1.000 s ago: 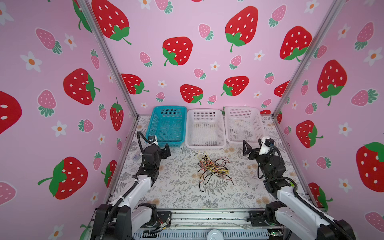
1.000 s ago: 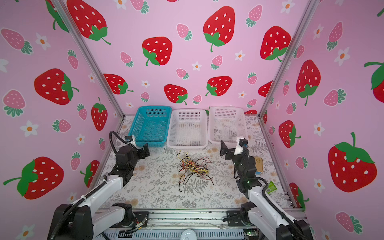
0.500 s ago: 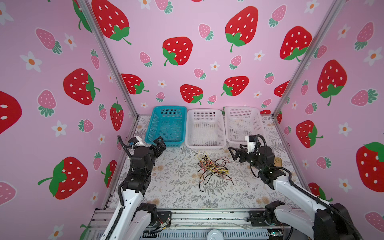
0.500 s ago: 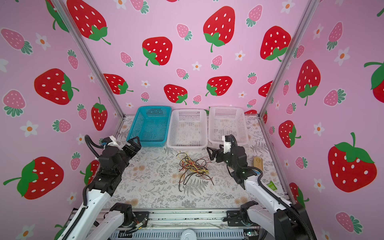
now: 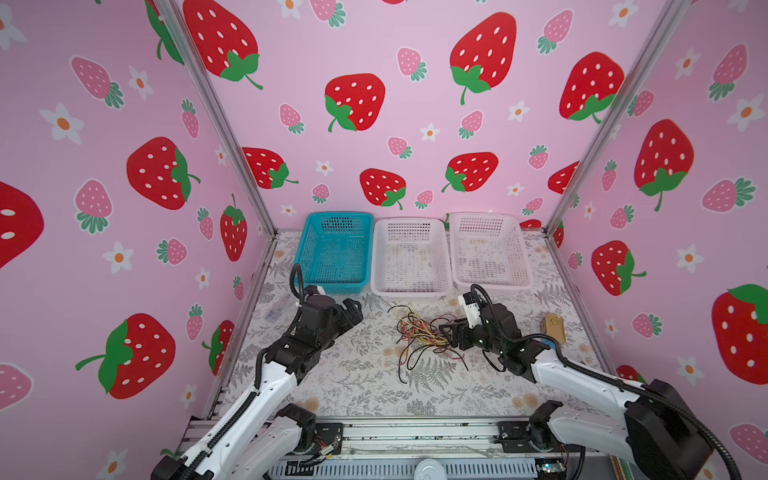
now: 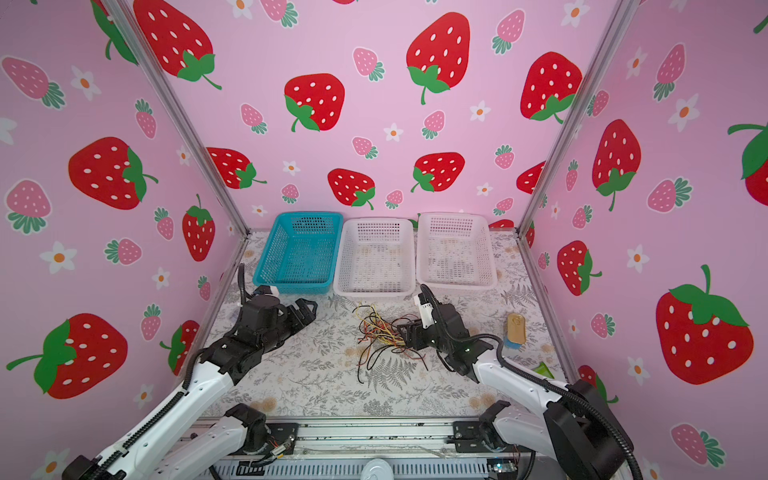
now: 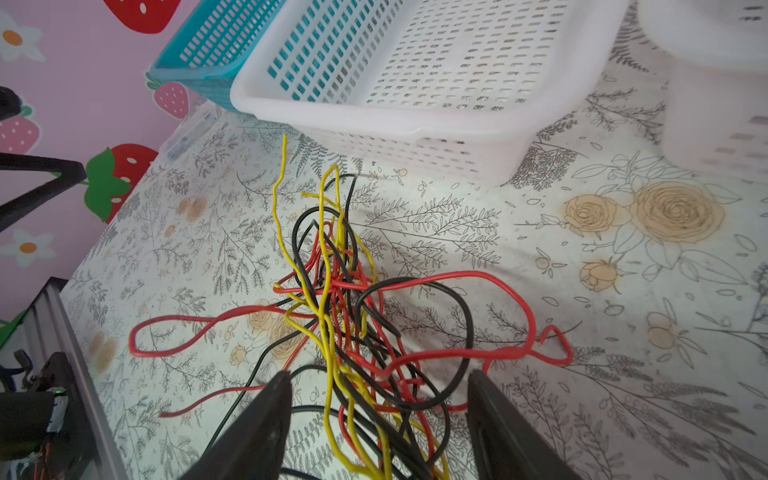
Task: Untangle the cables
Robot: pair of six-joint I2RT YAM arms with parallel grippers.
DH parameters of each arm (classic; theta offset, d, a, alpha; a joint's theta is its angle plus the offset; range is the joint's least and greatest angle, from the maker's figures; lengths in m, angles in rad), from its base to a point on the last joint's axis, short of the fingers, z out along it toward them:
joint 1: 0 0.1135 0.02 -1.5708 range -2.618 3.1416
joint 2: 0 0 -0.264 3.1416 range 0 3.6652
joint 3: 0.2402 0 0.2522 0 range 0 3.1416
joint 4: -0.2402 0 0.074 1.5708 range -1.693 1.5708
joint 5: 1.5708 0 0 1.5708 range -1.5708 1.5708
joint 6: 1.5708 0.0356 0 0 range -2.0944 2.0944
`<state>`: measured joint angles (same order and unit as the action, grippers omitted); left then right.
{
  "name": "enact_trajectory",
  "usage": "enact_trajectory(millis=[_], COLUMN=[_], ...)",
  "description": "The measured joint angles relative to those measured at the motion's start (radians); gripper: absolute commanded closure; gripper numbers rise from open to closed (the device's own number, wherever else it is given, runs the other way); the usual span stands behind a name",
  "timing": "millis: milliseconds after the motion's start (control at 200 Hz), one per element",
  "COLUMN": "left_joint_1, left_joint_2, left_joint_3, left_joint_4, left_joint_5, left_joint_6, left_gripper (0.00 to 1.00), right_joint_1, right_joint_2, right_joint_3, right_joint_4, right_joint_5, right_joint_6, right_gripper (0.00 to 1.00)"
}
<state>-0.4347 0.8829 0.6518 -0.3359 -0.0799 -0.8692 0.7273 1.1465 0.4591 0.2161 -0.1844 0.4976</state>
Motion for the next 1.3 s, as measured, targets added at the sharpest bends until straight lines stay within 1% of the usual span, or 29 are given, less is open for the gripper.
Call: enact_trajectory(millis=[95,210,335,390,405,525,710,795,930,1016,1116,1301], left_joint_1=[-0.060,-0.116,-0.228,-0.275,-0.288,-0.362,-0.380,-0.390,-0.412,-0.418,-0.421,-0.424], left_joint_2=[0.042,0.098,0.159,0.183,0.190,0.237,0.323,0.364,0.407,0.430,0.444,0.444], left_joint_3=[0.003,0.006,0.044,0.071,0.081,0.133,0.139,0.139,0.139,0.139,0.139,0.099], left_joint_4=[-0.005,-0.010,-0.037,-0.047,-0.050,-0.053,-0.030,-0.012,0.026,0.045,0.066,0.154], left_joint_5=[-0.019,-0.052,-0.122,-0.151,-0.159,-0.201,-0.186,-0.168,-0.138,-0.112,-0.080,-0.023], left_joint_6=[0.010,0.022,0.042,0.050,0.052,0.053,0.021,0.006,0.001,0.001,0.001,-0.014], left_gripper=[0.06,0.06,0.06,0.06,0.06,0.06,0.06,0.06,0.06,0.06,0.06,0.07], right_joint_1=[0.013,0.016,0.017,0.017,0.017,0.017,0.017,0.017,0.017,0.020,0.027,0.071], right_joint_2=[0.010,0.051,0.119,0.138,0.142,0.145,0.173,0.187,0.210,0.222,0.224,0.214], right_joint_3=[-0.009,-0.019,-0.019,-0.019,-0.020,-0.024,-0.024,-0.024,-0.024,-0.027,-0.040,-0.073], right_joint_4=[0.017,0.033,0.034,0.034,0.034,0.054,0.086,0.095,0.132,0.157,0.186,0.243], right_joint_5=[0.012,0.020,0.018,0.015,0.014,0.000,-0.030,-0.043,-0.079,-0.102,-0.120,-0.127], right_joint_6=[0.005,0.003,-0.004,-0.006,-0.006,-0.024,-0.042,-0.068,-0.090,-0.102,-0.107,-0.126], right_gripper=[0.35,0.41,0.47,0.48,0.51,0.62,0.74,0.84,0.91,0.97,1.00,1.00])
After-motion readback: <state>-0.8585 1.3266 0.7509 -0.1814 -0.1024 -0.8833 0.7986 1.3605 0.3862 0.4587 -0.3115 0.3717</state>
